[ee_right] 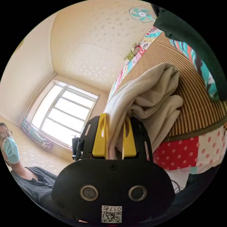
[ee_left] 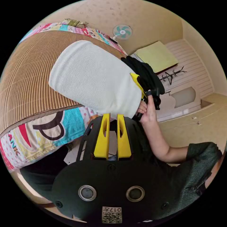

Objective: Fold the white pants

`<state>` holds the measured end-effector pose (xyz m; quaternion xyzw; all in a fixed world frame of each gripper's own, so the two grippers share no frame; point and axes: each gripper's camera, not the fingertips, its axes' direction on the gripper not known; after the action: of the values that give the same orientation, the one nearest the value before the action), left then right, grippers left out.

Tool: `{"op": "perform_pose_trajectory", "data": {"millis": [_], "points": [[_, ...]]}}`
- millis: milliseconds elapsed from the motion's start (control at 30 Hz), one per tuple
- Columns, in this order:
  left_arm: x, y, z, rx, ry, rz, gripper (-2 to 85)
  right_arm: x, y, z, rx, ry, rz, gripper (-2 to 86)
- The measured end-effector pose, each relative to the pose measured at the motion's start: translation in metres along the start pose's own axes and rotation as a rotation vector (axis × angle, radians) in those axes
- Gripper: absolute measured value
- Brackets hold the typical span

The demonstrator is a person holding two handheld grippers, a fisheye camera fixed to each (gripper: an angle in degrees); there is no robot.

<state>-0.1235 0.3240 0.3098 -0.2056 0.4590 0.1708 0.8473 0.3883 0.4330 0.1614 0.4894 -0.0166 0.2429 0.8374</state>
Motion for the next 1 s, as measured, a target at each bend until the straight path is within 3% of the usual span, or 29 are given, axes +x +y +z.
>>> {"op": "perform_pose_trajectory", "data": {"millis": [100,167,233,300,367,433,567,600,667,767,900,1000], "points": [[0.007,0.012,-0.047,0.2,-0.147,0.033,6.7,0.009,-0.004,-0.023,-0.02,0.041,0.0,11.8],[-0.018,0.017,-0.094,0.407,-0.354,-0.04,9.9,0.019,-0.012,-0.027,-0.057,0.042,0.028,14.5],[-0.057,0.004,-0.112,0.458,-0.369,-0.114,13.1,0.03,-0.026,-0.031,-0.037,-0.002,0.066,16.9],[-0.107,-0.026,-0.107,0.365,-0.255,-0.176,15.3,0.041,-0.056,-0.021,-0.023,-0.065,0.09,17.0],[-0.162,-0.067,-0.064,0.107,0.044,-0.188,13.6,0.046,-0.086,0.002,-0.11,-0.132,0.1,13.6],[-0.181,-0.068,-0.052,0.07,0.158,-0.248,11.3,0.036,-0.111,0.02,-0.217,-0.127,0.089,7.4],[-0.157,-0.05,-0.062,0.001,0.198,-0.121,9.0,-0.076,-0.11,-0.007,-0.147,0.194,-0.454,3.4],[-0.155,-0.048,-0.06,-0.011,0.202,-0.115,9.0,-0.087,-0.099,-0.013,-0.117,0.273,-0.492,3.6],[-0.161,-0.038,-0.057,0.005,0.168,-0.151,9.6,-0.069,-0.093,-0.011,-0.114,0.436,-0.372,5.2],[-0.177,-0.033,-0.061,0.076,0.181,-0.168,10.3,-0.017,-0.092,0.009,-0.289,0.698,-0.206,10.9],[-0.192,-0.03,-0.075,0.082,0.205,-0.199,9.4,-0.054,-0.051,-0.041,-0.18,0.634,-0.308,13.5],[-0.223,-0.02,-0.088,0.057,0.408,-0.321,8.0,-0.061,-0.006,-0.093,-0.117,0.496,-0.212,16.8]]}}
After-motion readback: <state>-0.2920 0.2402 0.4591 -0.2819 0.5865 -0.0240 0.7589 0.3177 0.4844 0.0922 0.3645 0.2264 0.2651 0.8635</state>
